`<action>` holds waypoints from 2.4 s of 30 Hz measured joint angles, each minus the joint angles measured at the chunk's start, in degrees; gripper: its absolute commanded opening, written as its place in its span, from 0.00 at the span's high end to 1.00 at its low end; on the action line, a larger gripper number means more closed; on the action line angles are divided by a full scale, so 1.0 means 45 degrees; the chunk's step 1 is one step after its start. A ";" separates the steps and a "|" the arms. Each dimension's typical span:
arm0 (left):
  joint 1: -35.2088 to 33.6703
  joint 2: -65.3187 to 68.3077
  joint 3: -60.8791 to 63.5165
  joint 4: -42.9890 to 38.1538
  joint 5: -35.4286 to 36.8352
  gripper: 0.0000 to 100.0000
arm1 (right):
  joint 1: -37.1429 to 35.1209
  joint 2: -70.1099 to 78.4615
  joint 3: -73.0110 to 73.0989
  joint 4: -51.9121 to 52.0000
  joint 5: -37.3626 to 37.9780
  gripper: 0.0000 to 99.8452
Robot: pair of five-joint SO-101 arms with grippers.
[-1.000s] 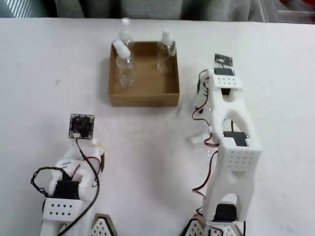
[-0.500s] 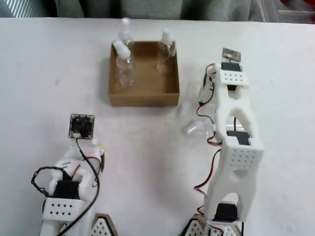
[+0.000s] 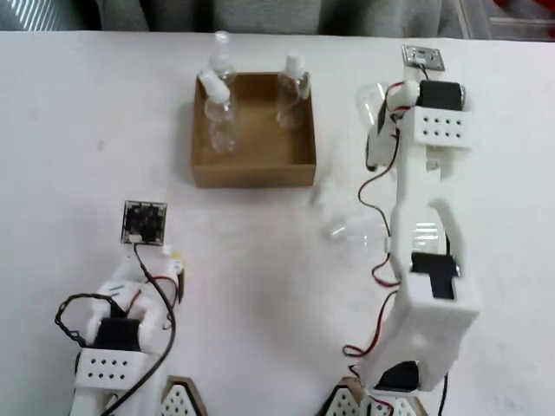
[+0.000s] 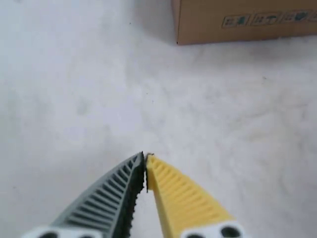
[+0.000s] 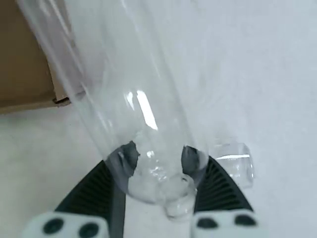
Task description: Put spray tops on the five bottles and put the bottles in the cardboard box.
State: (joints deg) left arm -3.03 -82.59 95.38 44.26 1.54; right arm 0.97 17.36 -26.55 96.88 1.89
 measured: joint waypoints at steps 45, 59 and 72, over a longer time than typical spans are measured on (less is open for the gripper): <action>-0.2032 0.0000 0.0000 -0.0117 -0.6310 0.98 | -0.7795 -0.7346 1.4847 -0.5958 1.2933 0.87; -0.2032 0.0000 0.0000 -0.0117 -0.6310 0.98 | -0.7795 -0.7404 1.5336 -0.6037 1.2933 0.73; -0.2032 0.0000 0.0000 -0.0117 -0.6310 0.98 | -0.6037 -0.9455 1.1585 -0.3067 1.0589 0.73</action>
State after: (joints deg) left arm -12.18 -82.59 95.38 43.74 -26.86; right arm -26.20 -25.19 25.58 83.08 49.54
